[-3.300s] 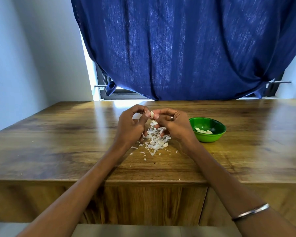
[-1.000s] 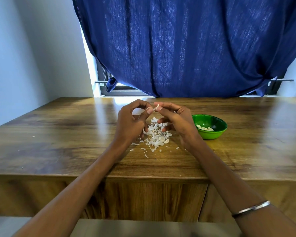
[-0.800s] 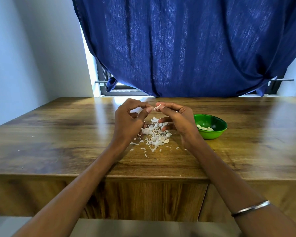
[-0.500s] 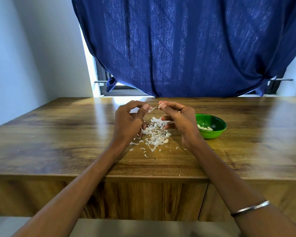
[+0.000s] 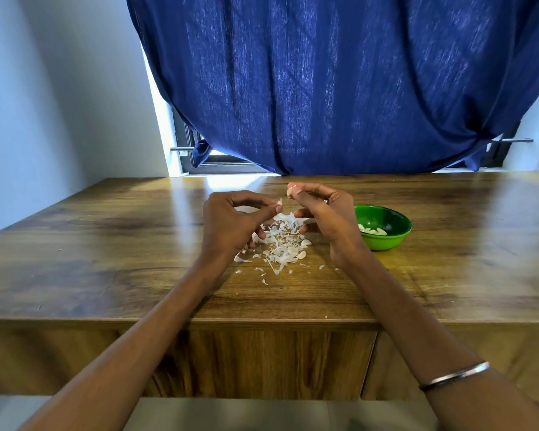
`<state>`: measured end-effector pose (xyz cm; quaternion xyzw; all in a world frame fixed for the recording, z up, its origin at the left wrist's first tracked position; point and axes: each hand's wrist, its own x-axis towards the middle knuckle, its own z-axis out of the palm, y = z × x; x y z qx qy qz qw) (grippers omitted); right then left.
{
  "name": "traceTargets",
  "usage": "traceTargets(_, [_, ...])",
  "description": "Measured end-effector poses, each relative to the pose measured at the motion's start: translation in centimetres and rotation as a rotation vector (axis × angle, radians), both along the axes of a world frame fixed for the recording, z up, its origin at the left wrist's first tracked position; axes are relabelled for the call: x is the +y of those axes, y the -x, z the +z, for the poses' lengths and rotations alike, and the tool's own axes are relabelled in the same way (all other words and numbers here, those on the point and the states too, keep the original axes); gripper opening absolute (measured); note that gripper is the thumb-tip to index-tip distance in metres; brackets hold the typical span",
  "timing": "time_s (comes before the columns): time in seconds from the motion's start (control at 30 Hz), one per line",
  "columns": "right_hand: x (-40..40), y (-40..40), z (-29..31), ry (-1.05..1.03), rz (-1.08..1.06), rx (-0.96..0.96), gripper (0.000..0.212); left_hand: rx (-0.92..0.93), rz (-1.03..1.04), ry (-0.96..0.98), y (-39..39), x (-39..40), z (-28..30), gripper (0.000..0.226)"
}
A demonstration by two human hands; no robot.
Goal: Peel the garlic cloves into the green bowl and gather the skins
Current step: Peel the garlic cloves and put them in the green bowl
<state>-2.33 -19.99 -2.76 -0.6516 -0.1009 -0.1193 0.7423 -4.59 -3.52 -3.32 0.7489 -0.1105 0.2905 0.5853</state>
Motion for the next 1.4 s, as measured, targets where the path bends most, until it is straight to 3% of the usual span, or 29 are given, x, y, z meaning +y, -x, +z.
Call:
traceTargets(0.3, [-0.02, 0.13, 0.12, 0.008, 0.005, 0.002, 0.017, 0.019, 0.048, -0.006, -0.55, -0.07, -0.18, 0.031])
traceTargets(0.47, [0.01, 0.37, 0.18, 0.036, 0.022, -0.012, 0.018, 0.007, 0.037, -0.105, -0.87, 0.12, -0.43, 0.008])
traceTargets(0.87, [0.1, 0.55, 0.18, 0.172, 0.071, -0.009, 0.009, -0.075, -0.004, -0.06, -0.35, -0.34, -0.27, 0.015])
traceTargets(1.2, [0.66, 0.6, -0.11, 0.35, -0.022, -0.203, 0.015, -0.076, 0.054, 0.006, -0.21, -0.22, -0.01, 0.009])
traceTargets(1.4, [0.75, 0.94, -0.16, 0.272, 0.049, -0.231, 0.014, -0.052, 0.054, 0.064, -0.09, -0.11, 0.27, 0.011])
